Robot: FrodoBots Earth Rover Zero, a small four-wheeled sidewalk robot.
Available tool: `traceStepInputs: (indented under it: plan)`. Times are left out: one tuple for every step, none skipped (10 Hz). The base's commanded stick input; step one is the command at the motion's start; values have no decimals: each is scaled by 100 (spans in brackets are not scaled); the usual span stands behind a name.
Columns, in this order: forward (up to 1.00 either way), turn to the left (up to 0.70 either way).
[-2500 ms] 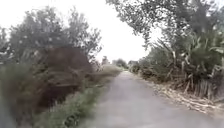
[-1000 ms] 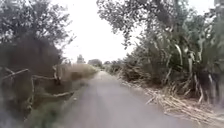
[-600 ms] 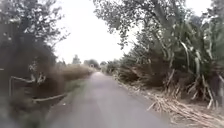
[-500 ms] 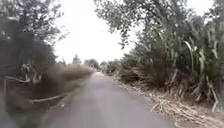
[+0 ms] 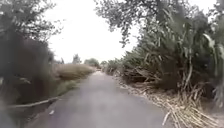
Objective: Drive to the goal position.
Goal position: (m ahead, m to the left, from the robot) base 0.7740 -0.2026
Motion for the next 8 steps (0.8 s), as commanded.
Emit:
traceStepInputs:
  plan:
    - [70, 23]
    - [70, 0]
    - [70, 0]
    - [70, 0]
    - [70, 0]
    - [70, 0]
    - [70, 0]
    - [70, 0]
